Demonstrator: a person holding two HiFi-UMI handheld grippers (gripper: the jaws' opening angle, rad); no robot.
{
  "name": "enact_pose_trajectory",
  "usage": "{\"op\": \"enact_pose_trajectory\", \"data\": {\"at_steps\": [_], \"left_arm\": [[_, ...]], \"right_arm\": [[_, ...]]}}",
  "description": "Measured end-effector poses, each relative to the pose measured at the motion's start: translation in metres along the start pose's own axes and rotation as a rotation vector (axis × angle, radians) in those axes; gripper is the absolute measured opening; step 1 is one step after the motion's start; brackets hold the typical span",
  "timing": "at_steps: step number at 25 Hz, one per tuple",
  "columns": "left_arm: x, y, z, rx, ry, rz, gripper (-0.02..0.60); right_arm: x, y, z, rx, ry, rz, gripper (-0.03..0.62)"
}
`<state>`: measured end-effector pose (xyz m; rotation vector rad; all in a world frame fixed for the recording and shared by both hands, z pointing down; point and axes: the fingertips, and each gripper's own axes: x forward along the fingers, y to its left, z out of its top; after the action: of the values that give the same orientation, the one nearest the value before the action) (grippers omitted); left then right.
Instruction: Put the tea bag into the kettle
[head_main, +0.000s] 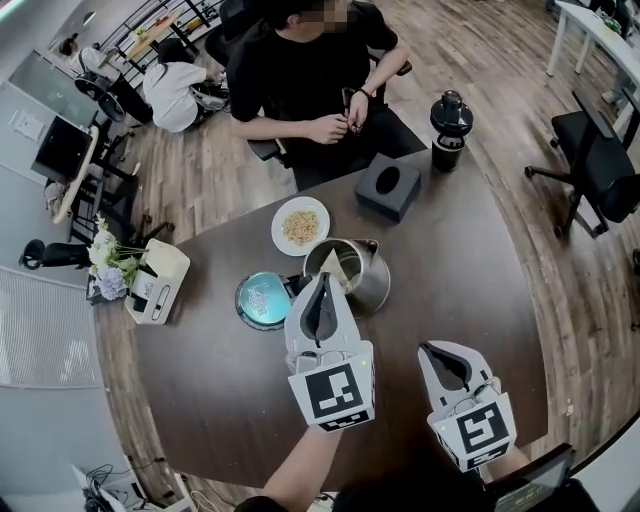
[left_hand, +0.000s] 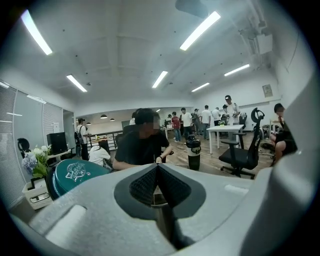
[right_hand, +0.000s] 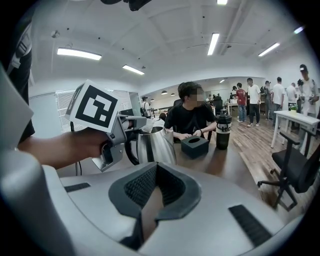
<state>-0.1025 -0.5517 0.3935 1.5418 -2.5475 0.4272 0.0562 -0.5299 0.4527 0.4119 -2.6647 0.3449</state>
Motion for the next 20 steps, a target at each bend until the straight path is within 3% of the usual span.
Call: {"op": "enact_pose_trajectory", "data": {"at_steps": [20], "left_arm": [[0.007,-0.005,-0.028,0.027,0.075,0.036,0.006]], "right_arm": [[0.001,-0.004,-0.001,0.016,0.009,0.006,0.002]]}}
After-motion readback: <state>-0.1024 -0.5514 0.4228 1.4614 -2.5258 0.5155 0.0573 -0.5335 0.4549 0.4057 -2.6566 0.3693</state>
